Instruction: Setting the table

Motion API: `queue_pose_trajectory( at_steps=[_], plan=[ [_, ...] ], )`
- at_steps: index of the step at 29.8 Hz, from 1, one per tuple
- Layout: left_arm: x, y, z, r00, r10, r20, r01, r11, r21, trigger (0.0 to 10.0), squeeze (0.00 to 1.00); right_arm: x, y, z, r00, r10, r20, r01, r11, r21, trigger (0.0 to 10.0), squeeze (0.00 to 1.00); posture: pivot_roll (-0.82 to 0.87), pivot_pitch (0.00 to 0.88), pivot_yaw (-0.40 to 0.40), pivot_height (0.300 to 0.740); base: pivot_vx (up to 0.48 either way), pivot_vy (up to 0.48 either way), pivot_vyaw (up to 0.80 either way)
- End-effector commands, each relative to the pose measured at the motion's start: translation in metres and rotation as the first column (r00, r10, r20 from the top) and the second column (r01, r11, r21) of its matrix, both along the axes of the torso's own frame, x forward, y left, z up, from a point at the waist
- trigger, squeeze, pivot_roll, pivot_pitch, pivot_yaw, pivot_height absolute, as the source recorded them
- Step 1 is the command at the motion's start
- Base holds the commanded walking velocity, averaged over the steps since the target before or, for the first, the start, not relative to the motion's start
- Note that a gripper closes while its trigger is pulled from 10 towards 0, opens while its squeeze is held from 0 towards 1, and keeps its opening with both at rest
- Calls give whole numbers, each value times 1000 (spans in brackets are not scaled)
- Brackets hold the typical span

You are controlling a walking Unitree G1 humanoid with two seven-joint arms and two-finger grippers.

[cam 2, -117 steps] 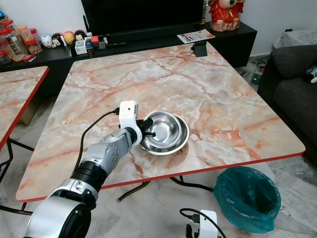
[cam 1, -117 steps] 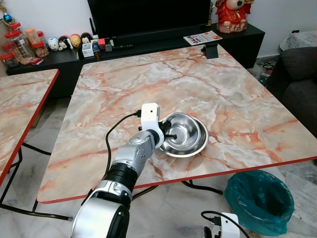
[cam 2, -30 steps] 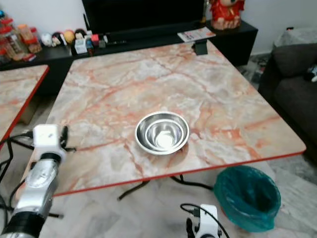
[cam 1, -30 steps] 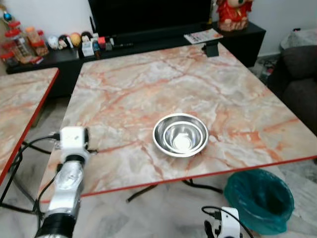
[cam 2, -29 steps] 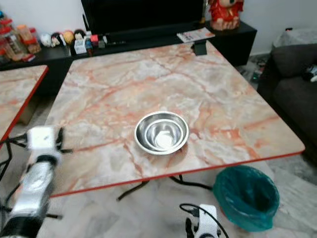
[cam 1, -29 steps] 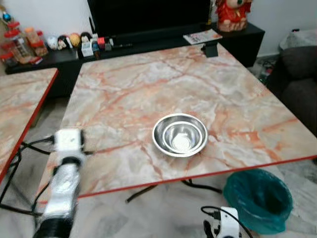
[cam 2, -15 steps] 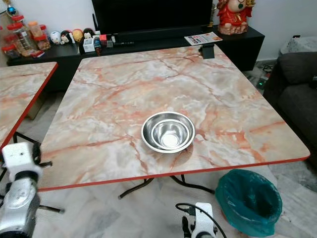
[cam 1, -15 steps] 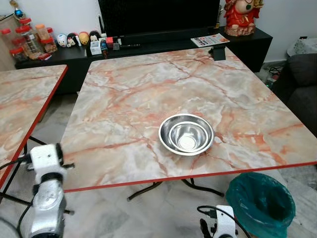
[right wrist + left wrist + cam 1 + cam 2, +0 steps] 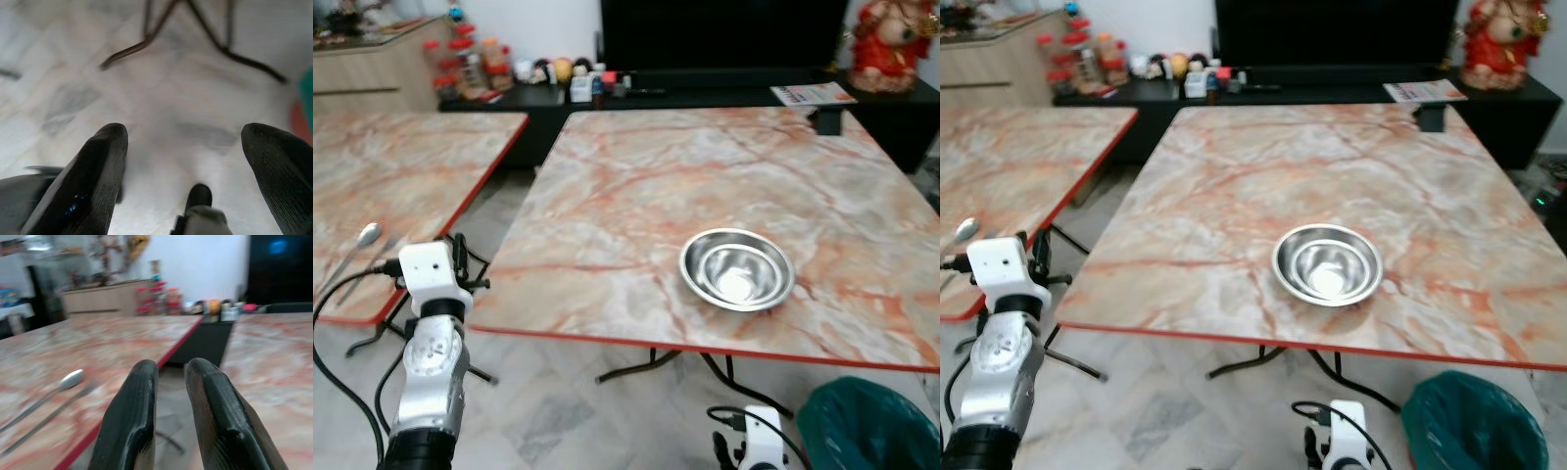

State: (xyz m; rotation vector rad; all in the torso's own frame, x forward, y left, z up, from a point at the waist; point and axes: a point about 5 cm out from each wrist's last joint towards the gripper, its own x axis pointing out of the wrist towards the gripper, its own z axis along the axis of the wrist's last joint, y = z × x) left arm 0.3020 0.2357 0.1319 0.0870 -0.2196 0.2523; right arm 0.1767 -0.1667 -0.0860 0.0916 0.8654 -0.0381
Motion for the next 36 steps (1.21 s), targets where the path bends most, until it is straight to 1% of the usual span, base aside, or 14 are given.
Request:
queue_pose_trajectory(
  at_steps=[1, 6, 13, 18, 21, 24, 25, 26, 29, 30, 31, 32, 34, 36],
  plan=[
    [1, 0, 4, 1000, -6, 10, 6, 1000, -11, 10000, 0, -1, -1, 0, 1000, -10, 0, 10, 1000, 3, 10000, 0, 88, 0, 89, 728, 0, 0, 800],
    [0, 1, 5, 1000, -4, -2, 4, 1000, -25, 10000, 0, -1, 0, 0, 1000, -11, 0, 11, 1000, 7, 10000, 0, 92, 0, 90, 728, 0, 0, 725],
    [-4, 5, -4, 999, 2, -53, -3, 1000, -24, 10000, 0, -2, 0, -1, 999, -31, -6, 31, 999, 28, 10000, 0, 95, 0, 91, 728, 0, 470, 0],
    [-10, 10, -19, 994, 13, -111, -17, 999, -29, 10000, 0, -3, 0, -1, 999, -31, -10, 31, 999, 27, 10000, 0, 93, 0, 92, 728, 0, 480, 0],
    [-18, 13, -43, 979, 9, -205, -16, 999, -32, 10000, 0, -3, 0, -1, 999, -31, -9, 31, 999, 24, 10000, 0, 88, 0, 95, 728, 0, 480, 0],
    [-28, 15, -69, 953, 4, -304, -20, 999, -48, 10000, 0, -3, -1, -2, 999, -34, -10, 34, 999, 23, 10000, 0, 87, 0, 94, 728, 0, 480, 0],
    [-33, 15, -81, 936, -2, -352, -19, 998, -55, 10000, 0, -3, -1, -2, 999, -33, -11, 33, 999, 22, 10000, 0, 87, 0, 94, 728, 0, 469, 0],
    [-41, 14, -99, 906, -15, -424, -15, 998, -68, 10000, 0, -3, -1, -2, 999, -32, -12, 32, 999, 20, 10000, 0, 87, 0, 94, 728, 0, 454, 0],
    [-43, 14, -103, 898, -18, -440, -14, 997, -70, 10000, 0, -3, -1, -2, 999, -32, -12, 32, 999, 20, 10000, 0, 87, 0, 94, 728, 0, 454, 0],
    [-47, 13, -114, 874, -35, -485, -4, 997, -79, 10000, 0, -3, -1, -2, 999, -33, -12, 33, 999, 20, 10000, 0, 92, 0, 90, 728, 0, 345, 0],
    [-55, 10, -129, 834, -57, -549, 5, 995, -96, 10000, 0, -3, -1, -1, 999, -31, -13, 31, 999, 18, 10000, 0, 93, 0, 89, 728, 0, 349, 0],
    [-64, 6, -145, 779, -80, -622, 17, 994, -106, 10000, 0, -2, -1, -1, 999, -30, -13, 30, 999, 17, 10000, 0, 92, 0, 86, 728, 0, 364, 0],
    [-81, -1, -170, 681, -115, -723, 22, 990, -137, 10000, 0, 0, -1, 0, 1000, -27, -10, 27, 1000, 15, 10000, 0, 90, 0, 85, 728, 0, 373, 0],
    [-93, -7, -184, 611, -126, -781, 25, 990, -140, 10000, 0, 2, -1, 1, 1000, -26, -4, 26, 1000, 15, 10000, 0, 86, 0, 84, 728, 0, 472, 0]
  ],
)
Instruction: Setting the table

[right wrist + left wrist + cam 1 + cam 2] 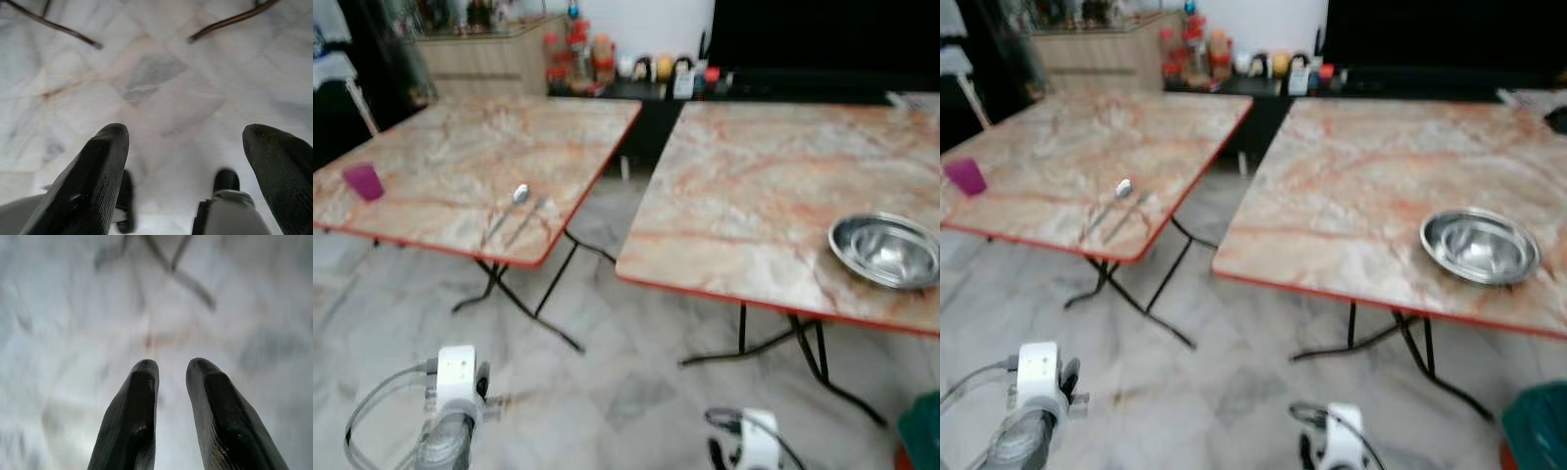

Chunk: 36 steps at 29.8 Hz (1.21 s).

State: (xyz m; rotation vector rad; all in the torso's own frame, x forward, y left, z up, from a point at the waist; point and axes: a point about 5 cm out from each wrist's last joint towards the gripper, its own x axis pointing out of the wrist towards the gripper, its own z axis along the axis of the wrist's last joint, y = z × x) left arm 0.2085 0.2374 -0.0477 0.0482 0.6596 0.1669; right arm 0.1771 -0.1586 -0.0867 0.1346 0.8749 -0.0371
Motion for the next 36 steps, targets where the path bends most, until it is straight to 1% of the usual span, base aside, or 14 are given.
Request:
queue_pose_trajectory(
  at_steps=[1, 2, 5, 6, 7, 12, 15, 25, 31, 36],
  plan=[
    [0, -9, -4, 998, -49, -36, 49, 999, -1, 10000, 0, 2, -9, 1, 1000, -10, 5, 10, 1000, -23, 10000, 0, 86, 0, 84, 728, 0, 472, 0],
    [-1, -10, -6, 998, -51, -48, 51, 999, -3, 10000, 0, 2, -9, 2, 1000, -9, 5, 10, 1000, -23, 10000, 0, 84, 0, 83, 728, 0, 472, 0],
    [-2, -15, -10, 995, -65, -71, 65, 998, -12, 10000, 0, 3, -9, 2, 1000, -13, 6, 13, 1000, -23, 10000, 0, 84, 0, 84, 728, 0, 0, 0],
    [-3, -19, -13, 991, -86, -100, 86, 996, -5, 10000, 0, 3, -9, 2, 1000, -16, 6, 16, 1000, -23, 10000, 0, 82, 0, 87, 728, 0, 0, 0],
    [-2, -22, -14, 991, -89, -104, 87, 996, -19, 10000, 0, 2, -9, 2, 1000, -19, 5, 19, 1000, -24, 10000, 0, 82, 0, 87, 728, 0, 0, 0],
    [1, -26, -13, 993, -82, -80, 79, 996, -41, 10000, 0, 0, -10, 1, 1000, -24, -1, 24, 999, -27, 10000, 0, 82, 0, 88, 728, 0, 0, 0],
    [0, -27, -14, 994, -64, -92, 60, 997, -44, 10000, 0, -1, -10, 0, 1000, -30, -9, 30, 999, -28, 10000, 0, 82, 0, 88, 728, 0, 0, 0],
    [-5, -29, -19, 991, -55, -119, 49, 997, -51, 10000, 0, 1, -11, 1, 999, -33, -7, 33, 999, -25, 10000, 0, 83, 0, 86, 728, 0, 341, -621],
    [-6, -28, -19, 991, -48, -122, 43, 998, -47, 10000, 0, 3, -10, 2, 1000, -30, 8, 30, 999, -24, 10000, 0, 83, 0, 86, 728, 0, 382, 0],
    [-6, -27, -19, 991, -47, -122, 42, 998, -45, 10000, 0, 3, -11, 2, 999, -44, 1, 44, 999, -21, 10000, 0, 85, 0, 86, 728, 0, 392, -93]
  ],
)
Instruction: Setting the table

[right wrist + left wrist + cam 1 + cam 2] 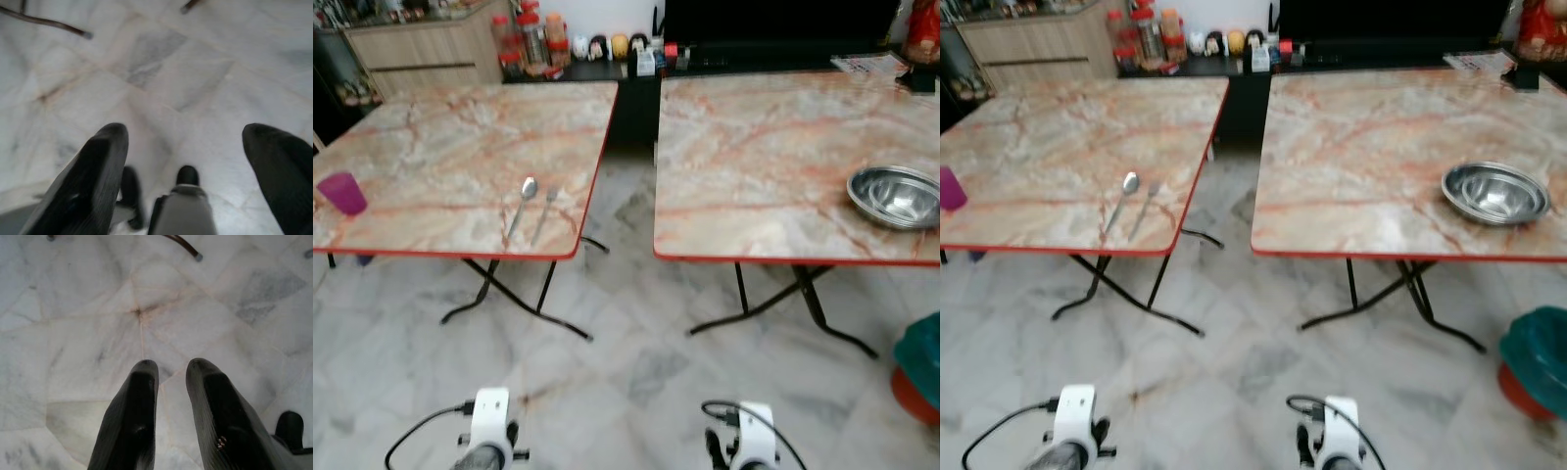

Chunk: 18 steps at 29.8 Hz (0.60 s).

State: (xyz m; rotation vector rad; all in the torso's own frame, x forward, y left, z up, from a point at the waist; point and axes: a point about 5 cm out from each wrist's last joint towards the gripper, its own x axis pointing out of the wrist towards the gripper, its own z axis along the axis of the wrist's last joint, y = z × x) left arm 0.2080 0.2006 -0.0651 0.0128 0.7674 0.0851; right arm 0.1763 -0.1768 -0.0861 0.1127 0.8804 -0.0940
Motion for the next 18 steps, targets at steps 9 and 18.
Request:
queue_pose_trajectory(
  at_steps=[9, 18],
  plan=[
    [-5, 10, -1, 1000, 19, -15, -18, 999, 27, 10000, 0, 4, 7, 2, 1000, 10, 18, -10, 1000, 11, 10000, 0, 85, 0, 86, 728, 0, 414, -216],
    [-5, 11, -2, 999, 49, -22, -48, 999, 20, 10000, 0, 7, 8, 3, 1000, 20, 21, -20, 1000, 9, 10000, 0, 86, 0, 86, 728, 0, 413, 0]
  ],
)
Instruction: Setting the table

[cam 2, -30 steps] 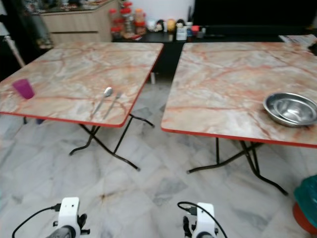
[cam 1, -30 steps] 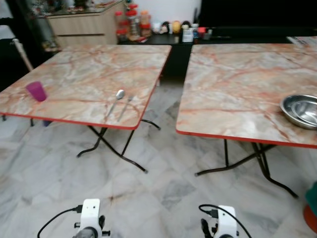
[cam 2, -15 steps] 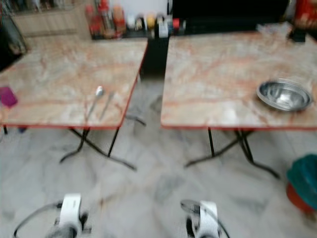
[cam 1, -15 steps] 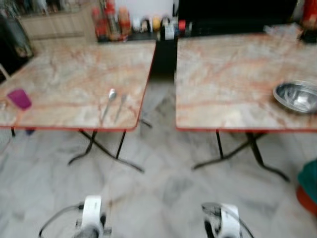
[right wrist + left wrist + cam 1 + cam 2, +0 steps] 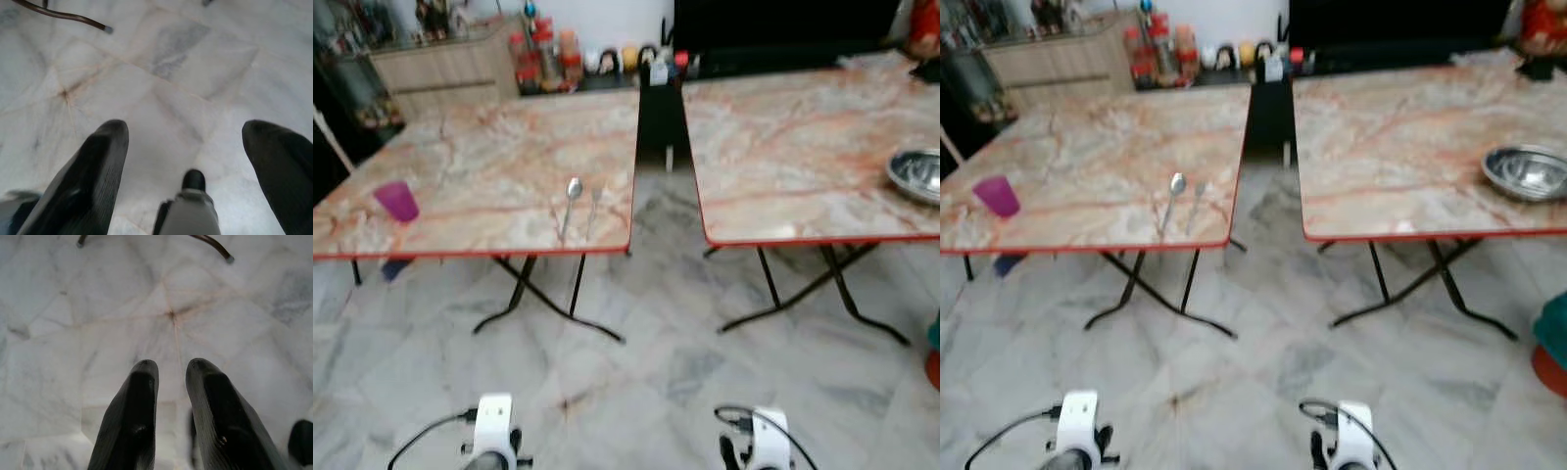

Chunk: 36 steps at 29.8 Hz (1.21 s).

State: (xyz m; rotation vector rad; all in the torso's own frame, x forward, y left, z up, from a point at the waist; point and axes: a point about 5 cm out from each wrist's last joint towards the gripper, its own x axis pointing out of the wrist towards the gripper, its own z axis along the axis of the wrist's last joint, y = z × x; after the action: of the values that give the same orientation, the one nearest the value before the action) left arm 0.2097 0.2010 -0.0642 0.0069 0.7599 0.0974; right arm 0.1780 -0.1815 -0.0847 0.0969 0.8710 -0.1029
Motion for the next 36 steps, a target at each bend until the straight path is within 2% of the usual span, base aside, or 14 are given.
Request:
queue_pose_trajectory(
  at_steps=[1, 4, 7, 15, 20, 36],
  plan=[
    [-7, 11, -3, 999, 36, -30, -35, 999, 20, 10000, 0, 5, 13, 1, 1000, 22, 13, -22, 999, 27, 10000, 0, 86, 0, 86, 728, 0, 416, 0],
    [-7, 10, -3, 999, 37, -31, -36, 999, 20, 10000, 0, 5, 13, 1, 1000, 26, 13, -26, 999, 27, 10000, 0, 86, 0, 86, 728, 0, 416, 0],
    [-4, 2, -3, 999, 1, -42, 0, 1000, 11, 10000, 0, 11, 11, 4, 999, 22, 24, -23, 999, 23, 10000, 0, 65, 0, 87, 728, 0, 412, 0],
    [-4, 2, -3, 999, 3, -46, -2, 1000, 12, 10000, 0, 10, 8, 4, 1000, 20, 19, -20, 1000, 22, 10000, 0, 61, 0, 80, 728, 0, 411, 0],
    [-5, 3, -4, 999, 13, -50, -13, 1000, 13, 10000, 0, 10, 8, 4, 999, 36, 16, -36, 999, 26, 10000, 0, 64, 0, 73, 728, 0, 413, -466],
    [-8, 5, -5, 998, 17, -59, -15, 1000, 20, 10000, 0, 14, 12, 6, 997, 68, 41, -69, 997, 27, 10000, 0, 65, 0, 64, 728, 0, 402, 0]
  ],
)
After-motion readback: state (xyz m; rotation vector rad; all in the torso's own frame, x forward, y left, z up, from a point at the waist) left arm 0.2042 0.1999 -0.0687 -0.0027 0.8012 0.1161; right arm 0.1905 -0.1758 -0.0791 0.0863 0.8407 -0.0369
